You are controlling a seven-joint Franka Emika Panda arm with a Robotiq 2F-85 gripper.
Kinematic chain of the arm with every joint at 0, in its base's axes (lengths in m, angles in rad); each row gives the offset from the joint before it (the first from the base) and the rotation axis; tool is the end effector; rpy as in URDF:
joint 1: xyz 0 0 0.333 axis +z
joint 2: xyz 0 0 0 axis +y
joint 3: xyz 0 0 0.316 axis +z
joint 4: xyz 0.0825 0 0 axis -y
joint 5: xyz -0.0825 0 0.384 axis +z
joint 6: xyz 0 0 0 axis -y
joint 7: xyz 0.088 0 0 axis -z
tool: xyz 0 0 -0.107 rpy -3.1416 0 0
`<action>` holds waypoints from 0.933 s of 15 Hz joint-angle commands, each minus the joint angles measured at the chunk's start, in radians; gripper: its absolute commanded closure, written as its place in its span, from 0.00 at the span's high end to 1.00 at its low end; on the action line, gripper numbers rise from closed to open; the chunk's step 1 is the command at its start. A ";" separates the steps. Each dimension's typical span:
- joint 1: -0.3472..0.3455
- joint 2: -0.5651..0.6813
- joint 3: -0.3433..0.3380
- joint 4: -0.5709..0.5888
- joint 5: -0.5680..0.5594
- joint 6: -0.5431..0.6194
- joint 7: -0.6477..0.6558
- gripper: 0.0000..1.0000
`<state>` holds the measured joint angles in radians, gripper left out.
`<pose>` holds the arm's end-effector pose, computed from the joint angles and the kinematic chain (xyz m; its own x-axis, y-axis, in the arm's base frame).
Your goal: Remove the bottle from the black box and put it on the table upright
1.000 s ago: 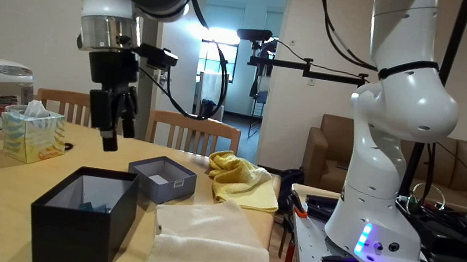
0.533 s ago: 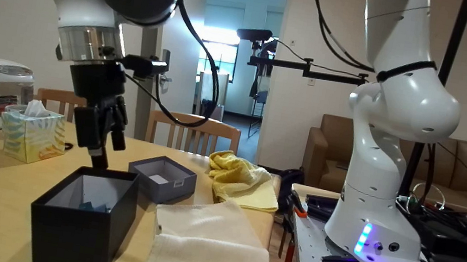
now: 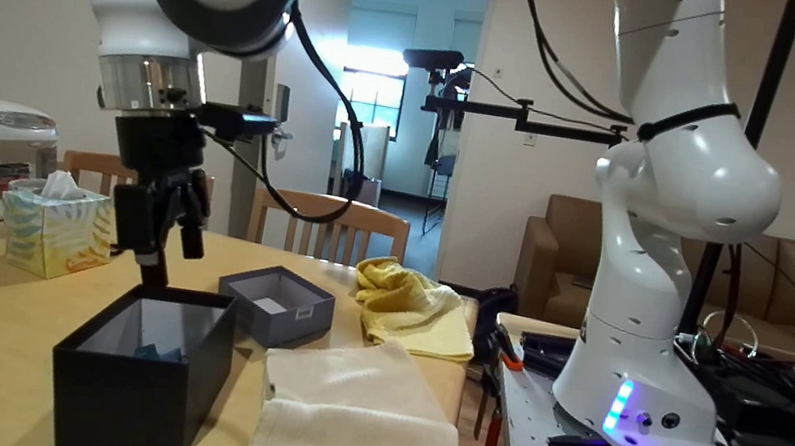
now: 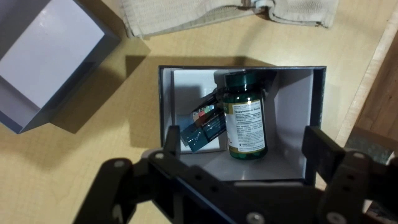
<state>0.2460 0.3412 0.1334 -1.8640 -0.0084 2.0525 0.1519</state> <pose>0.5706 0.2224 0.3246 0.9625 0.2242 -0.1530 0.2246 -0.9743 -0.0147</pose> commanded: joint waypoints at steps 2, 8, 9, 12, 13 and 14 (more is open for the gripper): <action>-0.018 0.027 0.013 -0.002 0.012 0.082 -0.046 1.00; -0.004 0.022 0.003 -0.007 -0.014 0.087 -0.012 1.00; -0.007 0.028 0.009 -0.004 -0.016 0.109 -0.044 1.00; -0.008 0.087 0.017 0.022 0.002 0.174 -0.061 1.00; -0.006 0.102 0.016 0.025 0.005 0.194 -0.045 1.00; -0.004 0.124 0.015 0.030 0.008 0.213 -0.038 1.00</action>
<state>0.2485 0.4016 0.1392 -1.8635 -0.0124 2.2114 0.1212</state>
